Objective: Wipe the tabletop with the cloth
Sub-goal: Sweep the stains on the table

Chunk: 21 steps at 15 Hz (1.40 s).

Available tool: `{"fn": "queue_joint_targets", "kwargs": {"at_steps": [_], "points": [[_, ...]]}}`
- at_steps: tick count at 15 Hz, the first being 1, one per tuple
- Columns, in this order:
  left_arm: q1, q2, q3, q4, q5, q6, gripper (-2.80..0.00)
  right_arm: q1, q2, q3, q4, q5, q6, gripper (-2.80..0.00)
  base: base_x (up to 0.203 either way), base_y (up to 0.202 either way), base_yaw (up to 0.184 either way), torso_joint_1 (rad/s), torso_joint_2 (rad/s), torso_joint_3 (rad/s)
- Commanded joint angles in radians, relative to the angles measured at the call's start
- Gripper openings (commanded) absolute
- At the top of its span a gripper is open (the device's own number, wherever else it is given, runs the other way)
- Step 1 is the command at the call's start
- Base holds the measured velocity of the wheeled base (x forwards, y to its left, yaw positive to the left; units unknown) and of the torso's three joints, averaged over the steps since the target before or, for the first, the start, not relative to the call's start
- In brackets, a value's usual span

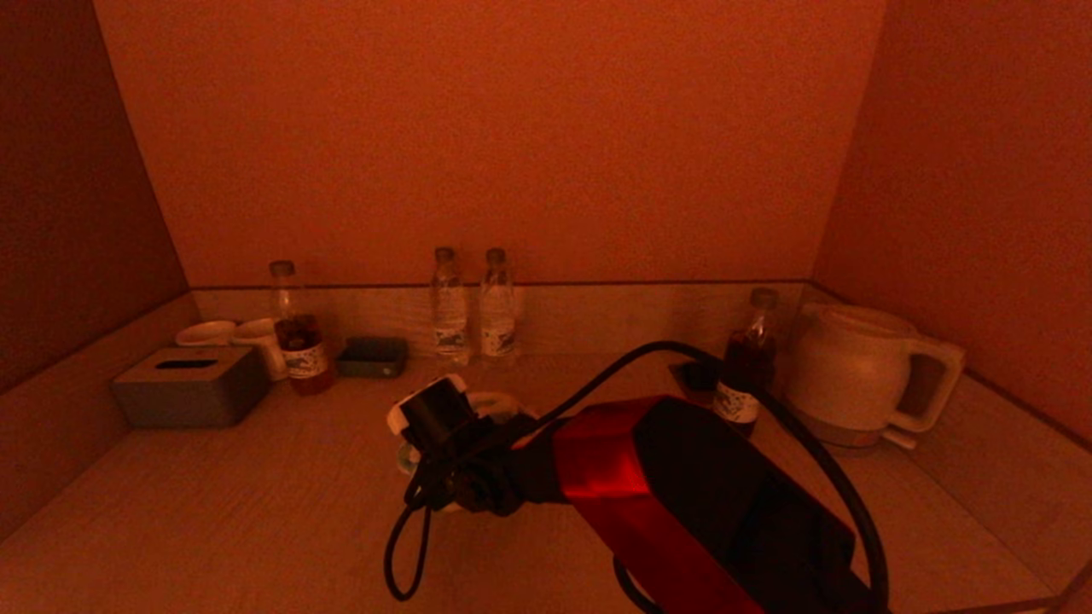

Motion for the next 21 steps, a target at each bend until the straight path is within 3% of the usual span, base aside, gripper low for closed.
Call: {"fn": "queue_joint_targets", "kwargs": {"at_steps": [1, 10, 21], "points": [[0.000, 0.000, 0.000, -0.001, 0.000, 0.000, -2.80, -0.026, 0.005, 0.003, 0.008, -0.012, 0.004, -2.80, 0.000, 0.000, 0.000, 0.000, 0.00, 0.000], [0.000, 0.000, 0.000, -0.001, 0.000, 0.000, -2.80, -0.106, -0.043, 0.092, 0.006, -0.034, 0.043, -2.80, 0.000, 0.000, 0.000, 0.000, 0.00, 0.000], [0.000, 0.000, 0.000, -0.001, 0.000, 0.000, -2.80, -0.212, -0.064, 0.071, 0.004, -0.033, 0.074, -2.80, 0.000, 0.000, 0.000, 0.000, 0.00, 0.000]]}}
